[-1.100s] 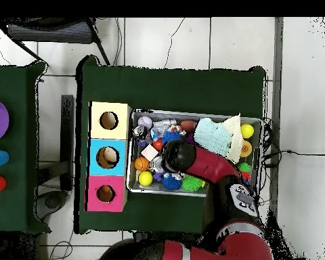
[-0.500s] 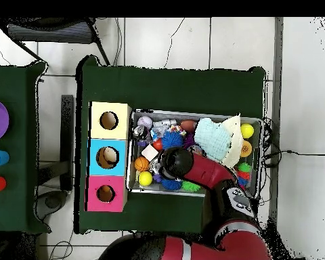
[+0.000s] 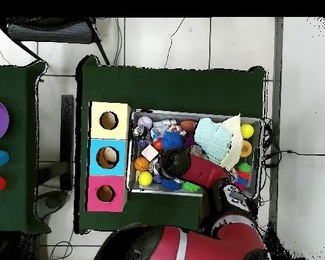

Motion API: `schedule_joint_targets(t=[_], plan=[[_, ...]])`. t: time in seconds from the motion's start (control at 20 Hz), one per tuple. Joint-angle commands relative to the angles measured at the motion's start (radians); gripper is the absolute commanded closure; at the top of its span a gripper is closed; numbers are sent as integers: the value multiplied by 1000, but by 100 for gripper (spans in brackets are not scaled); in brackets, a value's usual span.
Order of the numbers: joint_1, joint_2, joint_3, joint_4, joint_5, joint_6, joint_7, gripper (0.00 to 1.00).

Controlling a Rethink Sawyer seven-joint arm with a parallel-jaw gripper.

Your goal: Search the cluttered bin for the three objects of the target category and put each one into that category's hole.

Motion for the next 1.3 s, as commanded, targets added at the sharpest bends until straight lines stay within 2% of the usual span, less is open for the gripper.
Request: schedule_joint_targets(t=[0.05, 0.15, 0.35, 0.5, 0.6, 0.65, 0.85, 1.1, 1.3], plan=[[57, 197, 0, -88, -49, -47, 104, 0], [88, 207, -43, -111, -49, -29, 114, 0], [137, 225, -112, -160, -41, 94, 120, 0], [152, 236, -132, -184, -38, 157, 111, 0], [146, 234, -122, -185, -57, 142, 76, 0], [148, 233, -121, -183, -61, 140, 69, 100], [146, 222, -116, -182, -70, 143, 56, 100], [114, 143, -73, -128, -47, 135, 53, 100], [124, 52, -68, -71, -41, 150, 59, 100]])
